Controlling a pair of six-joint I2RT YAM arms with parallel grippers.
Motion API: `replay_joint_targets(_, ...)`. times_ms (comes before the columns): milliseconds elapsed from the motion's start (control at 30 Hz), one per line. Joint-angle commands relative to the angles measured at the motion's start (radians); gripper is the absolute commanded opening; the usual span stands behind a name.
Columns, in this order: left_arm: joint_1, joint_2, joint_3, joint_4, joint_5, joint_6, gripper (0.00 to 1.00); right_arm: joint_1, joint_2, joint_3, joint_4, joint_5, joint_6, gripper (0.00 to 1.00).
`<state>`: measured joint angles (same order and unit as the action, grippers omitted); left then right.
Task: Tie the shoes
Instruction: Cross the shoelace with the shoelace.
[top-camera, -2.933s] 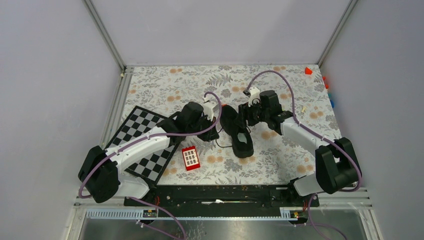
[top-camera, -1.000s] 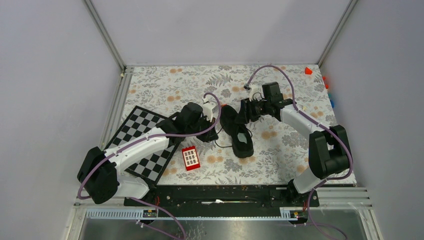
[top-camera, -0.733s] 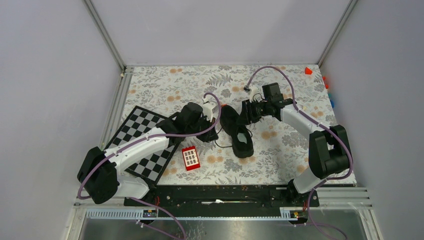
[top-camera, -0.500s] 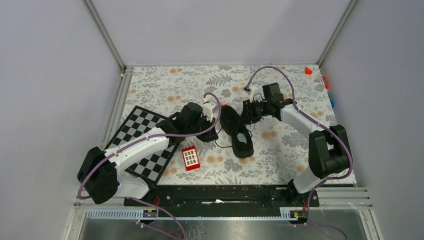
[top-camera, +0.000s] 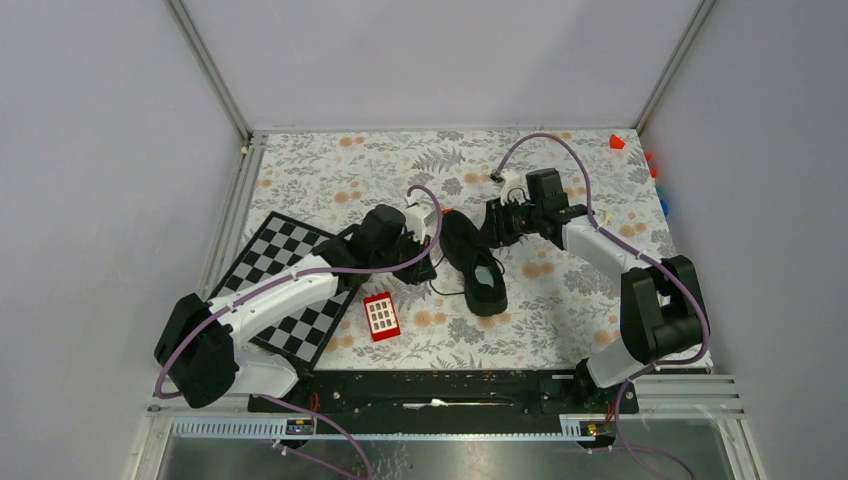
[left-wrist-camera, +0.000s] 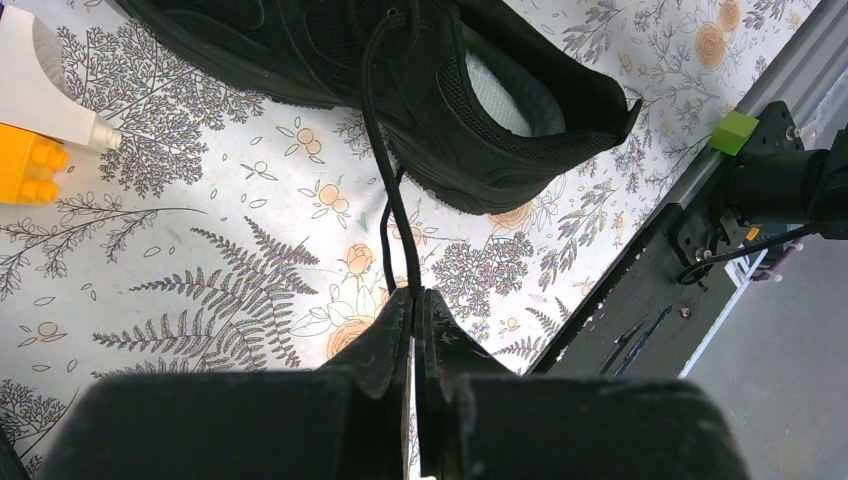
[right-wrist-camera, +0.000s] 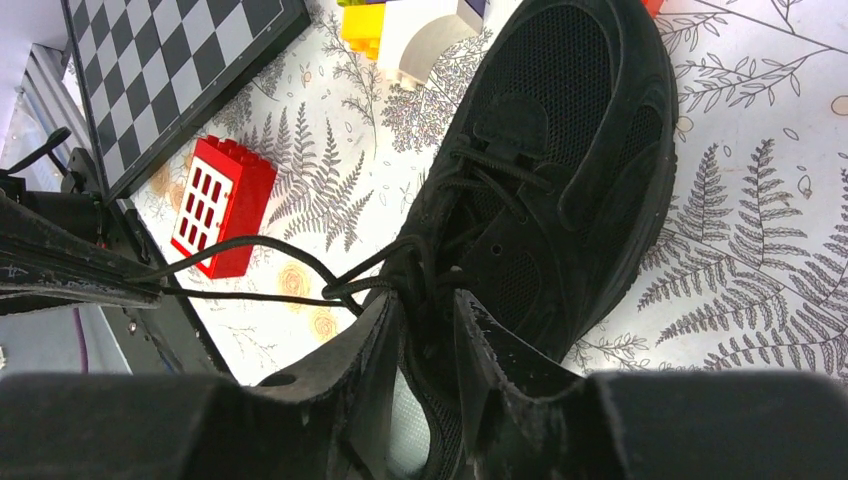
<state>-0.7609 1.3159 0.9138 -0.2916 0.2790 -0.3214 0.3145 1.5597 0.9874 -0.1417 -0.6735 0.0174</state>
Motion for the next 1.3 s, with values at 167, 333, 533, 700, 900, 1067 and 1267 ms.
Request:
replay_joint_targets(167, 0.004, -0.020, 0.013, 0.022, -0.010, 0.007, 0.00, 0.023, -0.010, 0.010, 0.037, 0.015, 0.008, 0.34)
replay_joint_targets(333, 0.003, -0.024, 0.014, 0.022, -0.012, 0.007, 0.00, 0.033, -0.007, 0.022, 0.014, 0.041, -0.007, 0.12)
replay_joint_targets(533, 0.004, -0.040, 0.017, 0.017, -0.008, 0.005, 0.00, 0.065, -0.059, 0.002, 0.002, 0.157, -0.052, 0.00)
replay_joint_targets(700, 0.004, -0.049, 0.019, 0.014, -0.008, 0.001, 0.00, 0.153, -0.166, -0.109, 0.083, 0.377, -0.094, 0.00)
replay_joint_targets(900, 0.003, -0.062, 0.019, 0.006, 0.012, -0.010, 0.00, 0.267, -0.300, -0.296, 0.324, 0.675, -0.107, 0.00)
replay_joint_targets(1067, 0.002, -0.068, 0.019, 0.002, 0.058, -0.029, 0.00, 0.339, -0.341, -0.419, 0.556, 0.930, -0.137, 0.00)
replay_joint_targets(1267, -0.006, -0.073, 0.013, 0.004, 0.089, -0.046, 0.00, 0.373, -0.278, -0.434, 0.768, 1.161, -0.223, 0.00)
